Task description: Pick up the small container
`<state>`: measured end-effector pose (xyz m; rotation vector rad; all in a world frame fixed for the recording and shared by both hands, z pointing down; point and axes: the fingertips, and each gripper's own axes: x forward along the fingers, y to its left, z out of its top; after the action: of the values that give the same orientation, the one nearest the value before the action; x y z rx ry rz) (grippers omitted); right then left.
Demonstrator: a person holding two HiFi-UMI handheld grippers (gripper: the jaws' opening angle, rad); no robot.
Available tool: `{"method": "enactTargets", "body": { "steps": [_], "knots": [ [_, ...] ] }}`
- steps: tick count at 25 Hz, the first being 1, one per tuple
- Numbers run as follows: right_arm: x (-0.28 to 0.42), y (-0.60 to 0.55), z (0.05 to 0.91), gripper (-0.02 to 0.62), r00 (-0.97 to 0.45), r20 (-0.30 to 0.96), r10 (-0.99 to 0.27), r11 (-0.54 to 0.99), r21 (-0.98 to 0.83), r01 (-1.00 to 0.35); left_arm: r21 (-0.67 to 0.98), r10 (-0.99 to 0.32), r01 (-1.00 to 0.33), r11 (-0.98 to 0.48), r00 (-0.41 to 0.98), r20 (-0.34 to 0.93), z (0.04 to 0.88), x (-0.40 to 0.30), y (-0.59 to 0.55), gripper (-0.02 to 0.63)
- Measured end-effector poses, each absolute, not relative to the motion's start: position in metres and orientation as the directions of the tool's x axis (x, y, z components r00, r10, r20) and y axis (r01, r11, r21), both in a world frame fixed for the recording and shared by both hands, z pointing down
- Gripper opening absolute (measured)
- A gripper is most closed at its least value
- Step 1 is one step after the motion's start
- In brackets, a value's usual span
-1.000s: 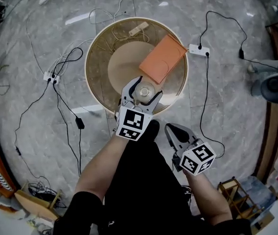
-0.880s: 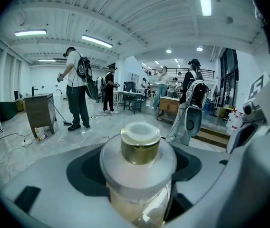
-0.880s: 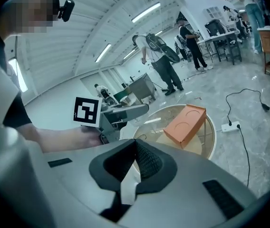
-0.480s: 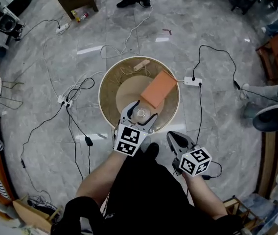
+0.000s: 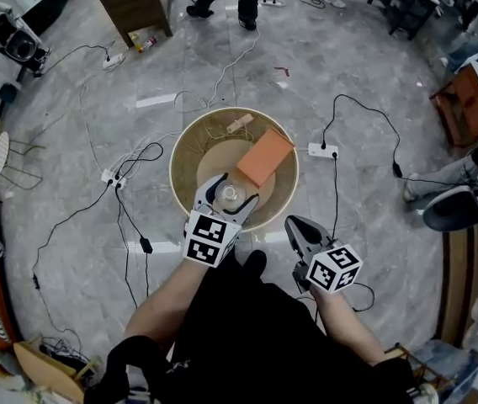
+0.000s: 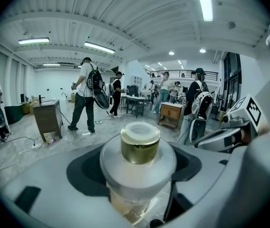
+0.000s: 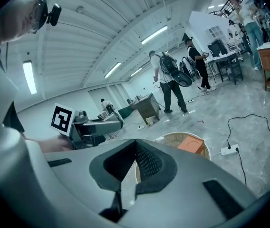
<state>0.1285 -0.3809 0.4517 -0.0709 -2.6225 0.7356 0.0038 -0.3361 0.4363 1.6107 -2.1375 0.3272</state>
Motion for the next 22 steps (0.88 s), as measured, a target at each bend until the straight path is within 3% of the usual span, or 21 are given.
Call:
{"method": "enactTargets", "body": {
  "steps": [10, 22],
  "knots": [
    [0.136, -0.372, 0.404, 0.014, -0.952, 0.241, 0.188, 0.876, -0.48, 0.051, 0.097, -0.838, -0.942, 0.32, -0.234, 0.493, 0.408, 0.033, -0.299, 0.348],
    [0.082, -0.342, 0.36, 0.012, -0.976, 0.194, 0.099, 0.932, -0.361, 0.023, 0.03, -0.851, -0.949, 0.313, -0.266, 0.453, 0.371, -0.022, -0.24, 0.348]
  ]
}}
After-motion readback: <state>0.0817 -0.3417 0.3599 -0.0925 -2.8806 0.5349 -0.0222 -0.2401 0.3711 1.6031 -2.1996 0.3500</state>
